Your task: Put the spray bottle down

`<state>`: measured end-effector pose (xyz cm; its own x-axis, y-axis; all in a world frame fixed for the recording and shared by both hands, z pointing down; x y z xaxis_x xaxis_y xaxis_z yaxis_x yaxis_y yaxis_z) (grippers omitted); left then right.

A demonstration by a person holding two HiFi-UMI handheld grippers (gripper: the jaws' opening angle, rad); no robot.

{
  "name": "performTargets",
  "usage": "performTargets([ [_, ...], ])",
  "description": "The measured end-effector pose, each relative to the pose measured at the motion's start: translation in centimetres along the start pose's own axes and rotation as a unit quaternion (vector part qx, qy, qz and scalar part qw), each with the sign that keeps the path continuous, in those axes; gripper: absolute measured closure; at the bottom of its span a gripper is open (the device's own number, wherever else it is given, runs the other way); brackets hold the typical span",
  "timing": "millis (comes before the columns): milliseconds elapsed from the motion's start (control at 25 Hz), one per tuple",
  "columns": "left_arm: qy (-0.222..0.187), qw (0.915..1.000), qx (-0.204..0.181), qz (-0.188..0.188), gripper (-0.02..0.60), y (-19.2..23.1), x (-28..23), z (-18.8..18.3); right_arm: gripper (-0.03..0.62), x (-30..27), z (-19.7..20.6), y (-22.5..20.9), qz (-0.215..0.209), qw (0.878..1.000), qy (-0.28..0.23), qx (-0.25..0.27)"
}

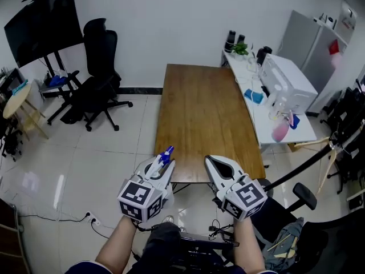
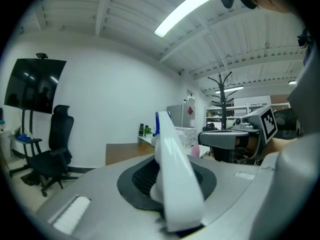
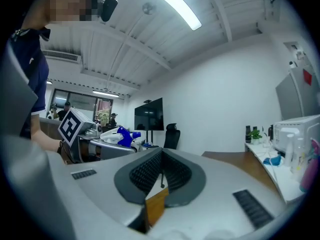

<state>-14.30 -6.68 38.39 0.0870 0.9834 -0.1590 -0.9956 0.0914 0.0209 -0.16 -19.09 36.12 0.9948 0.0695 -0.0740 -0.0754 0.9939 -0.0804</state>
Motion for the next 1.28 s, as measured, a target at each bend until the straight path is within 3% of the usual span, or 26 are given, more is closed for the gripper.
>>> performTargets([
  [360,0.002,0.9972,-0.022,0.071,0.515,-1.1,-5.2,-1.2,0.589,0.8,-0.7,-3.3,0.060,0.998,-0.016,-0.006],
  [800,0.014,0.9936,-0.027,0.109,0.515,0.3,-9.6,-0.9,0.589,0.0,-0.2,-4.5,0.108,0.994,-0.013,-0.018],
  [1280,-0.019,0.9768,-0.056,0.206,0.515,-2.5,-21.4,-2.2,0.589,4.0,0.8,-8.4,0.232,0.972,-0.007,-0.035],
])
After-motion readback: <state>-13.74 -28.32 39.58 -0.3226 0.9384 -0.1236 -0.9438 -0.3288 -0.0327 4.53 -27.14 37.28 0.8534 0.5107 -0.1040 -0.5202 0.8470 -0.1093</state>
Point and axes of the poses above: the fingertips, and each gripper's own axes: x backward along the fingers, y to its left, z out of its underside, the point moved 7 cm from there along x, backward along the fingers, and after that the axes turned 5 degrees about -x, right-handed, at the moved point
